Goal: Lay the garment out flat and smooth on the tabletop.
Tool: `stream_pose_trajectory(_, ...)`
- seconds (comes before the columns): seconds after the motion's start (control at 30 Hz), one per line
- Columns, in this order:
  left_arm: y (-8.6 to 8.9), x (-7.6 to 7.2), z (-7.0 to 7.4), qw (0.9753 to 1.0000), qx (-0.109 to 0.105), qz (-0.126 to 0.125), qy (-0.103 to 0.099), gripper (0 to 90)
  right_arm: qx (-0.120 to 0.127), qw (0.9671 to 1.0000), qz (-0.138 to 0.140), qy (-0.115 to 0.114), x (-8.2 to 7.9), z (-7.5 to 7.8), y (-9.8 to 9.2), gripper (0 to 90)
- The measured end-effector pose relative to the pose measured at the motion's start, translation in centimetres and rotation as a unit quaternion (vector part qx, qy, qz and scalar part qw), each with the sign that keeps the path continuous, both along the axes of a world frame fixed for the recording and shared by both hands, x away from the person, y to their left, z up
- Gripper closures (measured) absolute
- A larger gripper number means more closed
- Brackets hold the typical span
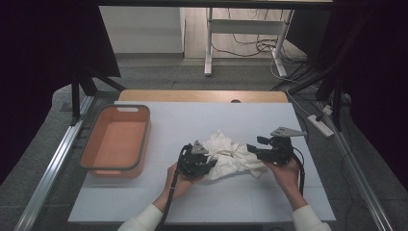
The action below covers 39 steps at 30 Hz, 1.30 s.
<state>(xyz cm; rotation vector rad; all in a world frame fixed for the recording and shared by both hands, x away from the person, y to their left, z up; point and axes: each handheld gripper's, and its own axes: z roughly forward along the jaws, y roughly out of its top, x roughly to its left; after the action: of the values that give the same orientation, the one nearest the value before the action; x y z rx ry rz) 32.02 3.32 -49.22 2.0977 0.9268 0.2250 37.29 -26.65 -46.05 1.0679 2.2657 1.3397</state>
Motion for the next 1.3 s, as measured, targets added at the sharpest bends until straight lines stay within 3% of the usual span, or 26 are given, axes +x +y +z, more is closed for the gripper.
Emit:
stream_pose_trajectory(0.1,0.4,0.1,0.2,1.0000,-0.001,-0.001,0.001,85.3,-0.001,1.0000,0.000,0.000,0.0,0.0,0.0,38.2)
stream_pose_trajectory(0.37,2.2,-0.3,2.3,0.9994,-0.027,0.002,-0.021,86.4,-0.002,1.0000,0.003,0.001,0.0,-0.1,0.1,37.5)
stream_pose_trajectory(0.43,3.4,-0.3,3.6,0.9983,-0.047,0.012,-0.032,86.4,-0.002,1.0000,0.003,0.002,0.0,-0.1,0.1,37.2)
stream_pose_trajectory(0.6,5.3,-0.3,4.7,0.9969,-0.061,0.028,-0.041,86.6,-0.006,1.0000,0.005,0.006,0.1,-0.3,0.2,36.5)
stream_pose_trajectory(0.93,7.3,-0.2,5.1,0.9952,-0.072,0.048,-0.045,86.6,-0.014,0.9998,0.008,0.011,0.2,-0.5,0.4,35.5)
stream_pose_trajectory(1.3,9.0,-0.1,5.1,0.9939,-0.077,0.066,-0.044,86.5,-0.047,0.9987,-0.010,0.020,0.7,-1.5,-0.1,34.2)
